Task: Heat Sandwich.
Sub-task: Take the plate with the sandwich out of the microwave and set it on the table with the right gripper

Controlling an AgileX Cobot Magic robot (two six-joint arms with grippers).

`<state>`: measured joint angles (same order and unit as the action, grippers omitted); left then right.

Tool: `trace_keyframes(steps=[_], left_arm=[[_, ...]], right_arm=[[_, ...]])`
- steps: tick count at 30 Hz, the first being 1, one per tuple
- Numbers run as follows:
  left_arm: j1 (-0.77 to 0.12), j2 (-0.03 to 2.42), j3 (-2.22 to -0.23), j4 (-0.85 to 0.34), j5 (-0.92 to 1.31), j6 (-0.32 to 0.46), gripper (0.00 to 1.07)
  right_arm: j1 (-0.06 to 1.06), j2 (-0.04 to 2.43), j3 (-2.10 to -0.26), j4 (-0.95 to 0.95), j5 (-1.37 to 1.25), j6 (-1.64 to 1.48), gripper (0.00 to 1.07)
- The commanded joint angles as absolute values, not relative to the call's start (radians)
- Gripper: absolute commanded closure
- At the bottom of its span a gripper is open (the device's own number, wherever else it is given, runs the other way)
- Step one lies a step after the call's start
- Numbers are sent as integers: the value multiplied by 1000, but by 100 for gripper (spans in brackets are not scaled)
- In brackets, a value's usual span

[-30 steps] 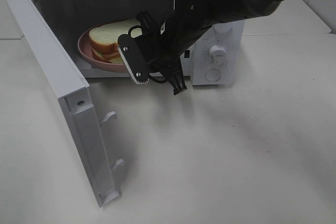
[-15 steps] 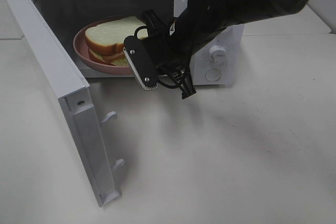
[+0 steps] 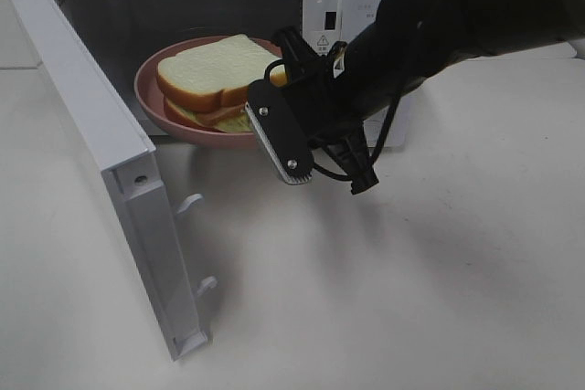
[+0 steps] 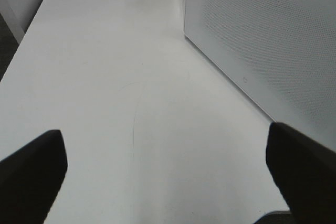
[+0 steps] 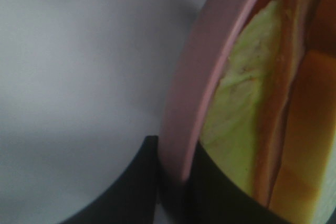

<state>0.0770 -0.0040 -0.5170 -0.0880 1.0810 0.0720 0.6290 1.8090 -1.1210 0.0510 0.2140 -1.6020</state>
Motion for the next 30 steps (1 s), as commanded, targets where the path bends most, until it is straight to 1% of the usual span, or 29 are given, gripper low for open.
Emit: trace_keyframes(steps=[1,20,30], left_arm=[[72,-13,-517,-87,1071,69,9],[72,-13,-517,-87,1071,69,9],[72,-13,-517,-87,1071,69,9]], right_arm=[[619,1747,-1080,57,155,-1577,107],[619,1464,-843,57,155,-1577,107],[619,1280,-736,52,261,-1573,107]])
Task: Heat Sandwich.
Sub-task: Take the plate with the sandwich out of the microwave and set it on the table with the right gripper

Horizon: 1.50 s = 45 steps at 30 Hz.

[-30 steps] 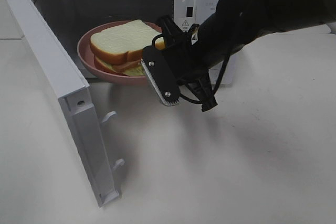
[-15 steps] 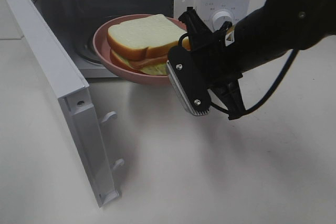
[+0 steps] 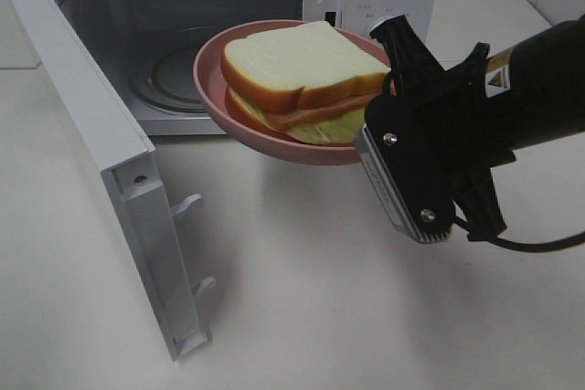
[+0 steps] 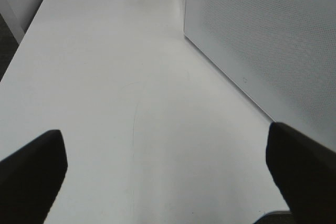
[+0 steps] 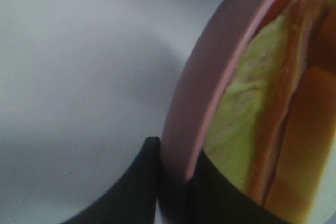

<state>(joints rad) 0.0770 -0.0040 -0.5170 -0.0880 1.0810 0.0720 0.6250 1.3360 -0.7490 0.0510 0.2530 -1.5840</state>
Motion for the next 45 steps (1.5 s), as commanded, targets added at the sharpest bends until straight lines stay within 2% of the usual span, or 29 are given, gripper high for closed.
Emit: trace_keyframes(steps=[1,8,21,26,34,45], left_arm=[[72,-13,-517,-87,1071,69,9],[72,-13,-517,-87,1071,69,9],[72,-13,-517,-87,1071,69,9],[72,-13,-517,-87,1071,69,9],[72,-13,-517,-87,1071,69,9],[72,-13,-517,-87,1071,69,9]], right_arm=[[619,1262,-728,51,276,-1573,107],[619,1159,-677,7,352,-1545,107],[619,923,-561,-158,484,-1285,107],[619,884,-561,-185,529,-1245,107],[619,792,-561,-329,657,-1036,107],[619,783,-562,-457,764,-783,107]])
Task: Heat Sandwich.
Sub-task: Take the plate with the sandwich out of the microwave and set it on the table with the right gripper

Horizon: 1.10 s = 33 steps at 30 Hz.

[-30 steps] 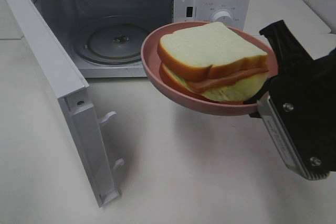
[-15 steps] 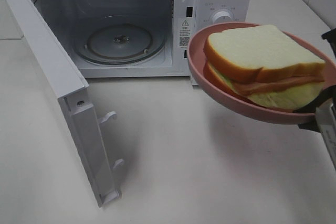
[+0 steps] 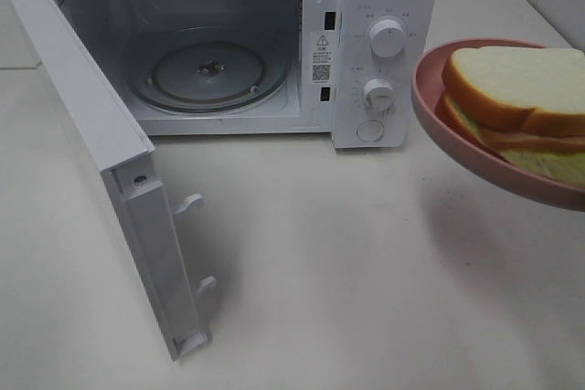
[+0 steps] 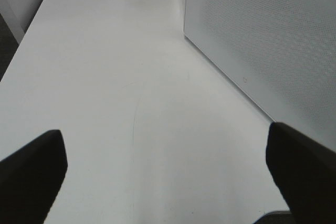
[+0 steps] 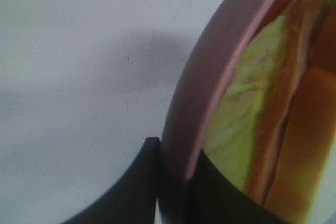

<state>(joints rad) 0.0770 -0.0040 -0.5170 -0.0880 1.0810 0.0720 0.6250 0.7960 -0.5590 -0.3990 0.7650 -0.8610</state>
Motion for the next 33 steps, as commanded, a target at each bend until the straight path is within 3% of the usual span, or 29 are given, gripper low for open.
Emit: trace_keyframes(steps=[1,33], left_arm=[[72,-13,-517,-87,1071,69,9],[72,-13,-517,-87,1071,69,9]], right_arm=[[619,783,-562,-470,774,-757,107],[619,877,-563,-705,990,-196,107]])
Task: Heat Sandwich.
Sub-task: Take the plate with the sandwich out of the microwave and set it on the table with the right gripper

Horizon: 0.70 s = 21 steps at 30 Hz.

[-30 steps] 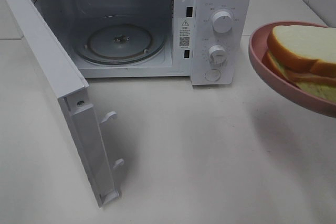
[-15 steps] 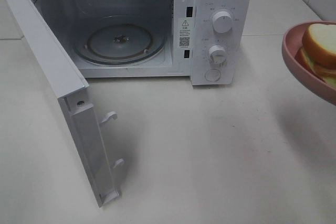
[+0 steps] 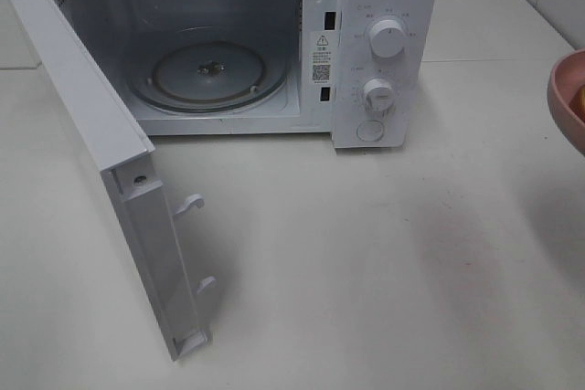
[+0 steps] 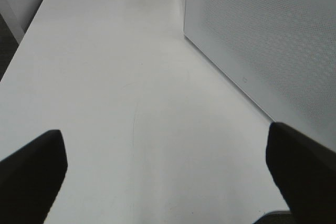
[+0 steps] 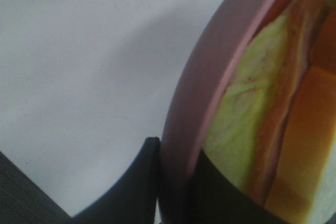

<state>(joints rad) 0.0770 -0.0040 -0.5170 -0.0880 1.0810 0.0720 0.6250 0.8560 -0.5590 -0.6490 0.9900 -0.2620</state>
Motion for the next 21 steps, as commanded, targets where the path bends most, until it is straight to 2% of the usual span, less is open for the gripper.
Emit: trace_keyframes(steps=[1,14,21], left_arm=[[72,-13,-517,-87,1071,69,9],[72,-13,-517,-87,1071,69,9],[72,-13,-517,-87,1071,69,9]], right_arm=[[619,884,-563,-710,990,-175,107],[619,1051,-564,-734,990,96,107],[619,1171,-564,-779,992,340,106]])
